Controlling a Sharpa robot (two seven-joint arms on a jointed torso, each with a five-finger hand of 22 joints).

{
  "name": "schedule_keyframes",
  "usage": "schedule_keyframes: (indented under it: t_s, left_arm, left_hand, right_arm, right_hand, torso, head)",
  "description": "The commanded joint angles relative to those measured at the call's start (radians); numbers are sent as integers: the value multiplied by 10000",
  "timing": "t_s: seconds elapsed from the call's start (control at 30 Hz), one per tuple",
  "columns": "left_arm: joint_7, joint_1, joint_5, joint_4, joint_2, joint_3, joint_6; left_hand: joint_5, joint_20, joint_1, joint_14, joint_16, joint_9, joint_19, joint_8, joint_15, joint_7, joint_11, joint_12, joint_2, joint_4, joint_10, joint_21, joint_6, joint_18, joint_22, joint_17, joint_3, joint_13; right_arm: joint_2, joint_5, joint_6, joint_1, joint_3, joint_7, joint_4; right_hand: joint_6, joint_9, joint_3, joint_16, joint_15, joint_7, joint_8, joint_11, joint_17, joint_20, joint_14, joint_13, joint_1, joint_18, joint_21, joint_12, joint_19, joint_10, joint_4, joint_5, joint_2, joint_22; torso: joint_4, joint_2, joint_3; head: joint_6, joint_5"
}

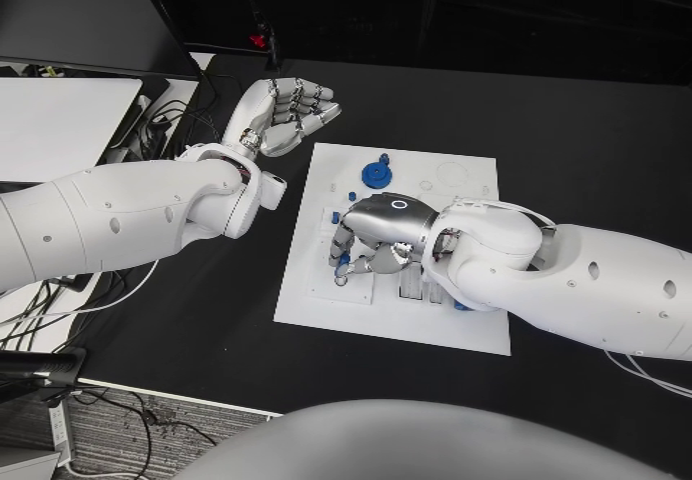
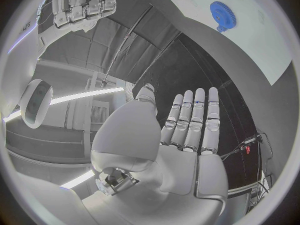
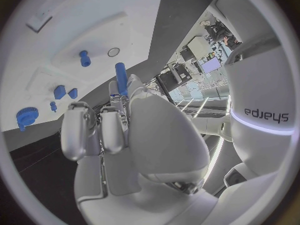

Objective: Assemble the parts on the task board

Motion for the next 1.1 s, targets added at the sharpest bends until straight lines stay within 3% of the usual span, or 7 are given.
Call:
schedule_keyframes:
  t_s: [0.03,0.57,1.1]
  left_arm:
    - [536,17,23,20,7,9,-20]
    - [530,18,23,20,5,9,-19]
    - [530,18,23,21,11,9,-28]
  left_hand:
    - [57,2,7,-41,38,-14,56,70,16,265,-13,57,90,11,-83,-51,-42,107,-13,-14,-46,-7]
    - [57,2,7,-41,38,-14,56,70,16,265,-13,57,90,11,-83,-51,-42,107,-13,-14,-46,-7]
    - [71,2,15,-44,49,-15,61,81,16,266,-13,70,94,12,-90,-52,-49,108,-25,-28,-64,-8]
  right_arm:
    - [73,-912,348,-90,0,110,-89]
    - [276,-1326,40,-229,-1,150,-414]
    - [466,-1374,337,-349,-3,194,-587]
  right_hand:
    - [15,-11,45,31,27,59,-42,-52,4,-1,309,14,79,-177,34,-51,167,104,-4,35,4,1466]
    - [2,-18,71,27,38,75,-65,-38,-5,9,308,13,104,-175,26,-94,162,91,-20,36,15,1463]
    - [-10,-23,85,25,46,87,-82,-27,-9,16,307,13,115,-174,23,-121,160,80,-27,37,20,1462]
  torso:
    - [6,-1,0]
    - [3,-6,-3]
    - [2,-6,-2]
  head:
    - [-1,-20]
    - [-1,-24]
    - [-1,-33]
